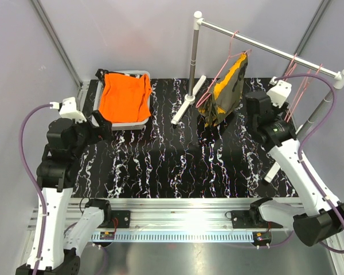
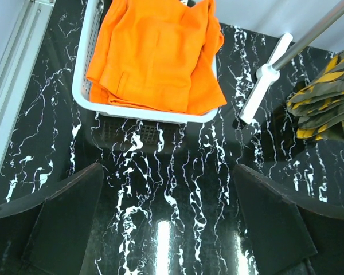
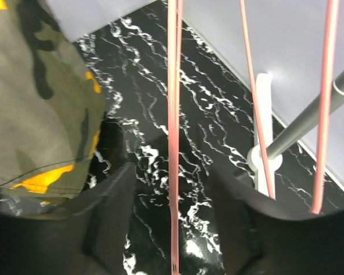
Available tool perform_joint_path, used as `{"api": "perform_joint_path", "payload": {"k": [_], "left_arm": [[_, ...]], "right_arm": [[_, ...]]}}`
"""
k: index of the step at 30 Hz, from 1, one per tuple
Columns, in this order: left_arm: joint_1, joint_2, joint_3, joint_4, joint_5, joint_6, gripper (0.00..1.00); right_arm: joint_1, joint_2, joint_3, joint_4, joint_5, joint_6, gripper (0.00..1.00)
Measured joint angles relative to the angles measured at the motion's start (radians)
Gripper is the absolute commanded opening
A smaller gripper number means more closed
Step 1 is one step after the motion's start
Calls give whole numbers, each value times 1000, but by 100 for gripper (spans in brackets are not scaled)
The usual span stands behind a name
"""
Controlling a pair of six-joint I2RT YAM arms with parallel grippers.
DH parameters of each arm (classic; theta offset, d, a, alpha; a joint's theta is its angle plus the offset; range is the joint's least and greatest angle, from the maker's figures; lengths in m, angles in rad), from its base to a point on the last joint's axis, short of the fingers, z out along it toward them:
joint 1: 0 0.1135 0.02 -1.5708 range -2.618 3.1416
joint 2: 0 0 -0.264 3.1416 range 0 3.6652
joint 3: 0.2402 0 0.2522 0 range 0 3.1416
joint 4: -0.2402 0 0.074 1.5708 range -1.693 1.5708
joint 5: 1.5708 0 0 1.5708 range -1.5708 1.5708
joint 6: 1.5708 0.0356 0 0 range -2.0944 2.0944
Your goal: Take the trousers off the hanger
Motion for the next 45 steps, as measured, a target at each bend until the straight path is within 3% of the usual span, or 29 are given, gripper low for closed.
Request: {"api": "perform_joint_path", "payload": {"k": [4,6,14,22,29,35,45], "left_arm": [[0,-35,-86,61,0,3,99],[0,-71,-154,105,13,4,99],[0,-126,-247,182,39,3,99],[0,-121,-264,182,6,4,99],[0,-95,-267,182,-2,8,99],[0,-82,-267,182,-2,11,99],[0,-82,-267,182,-1,16,99]], "right_arm": [[0,-42,58,-37,-80,4,82],[0,-79,99,-50,-143,3,99],[0,-144,275,-39,-436,3,99],[3,141,422,-26,-556,72,99],[106,440,586,-134,-464,89,95],[180,624,777,-204,-270,72,70],[182,680,774,-233,-151,86,40]]}}
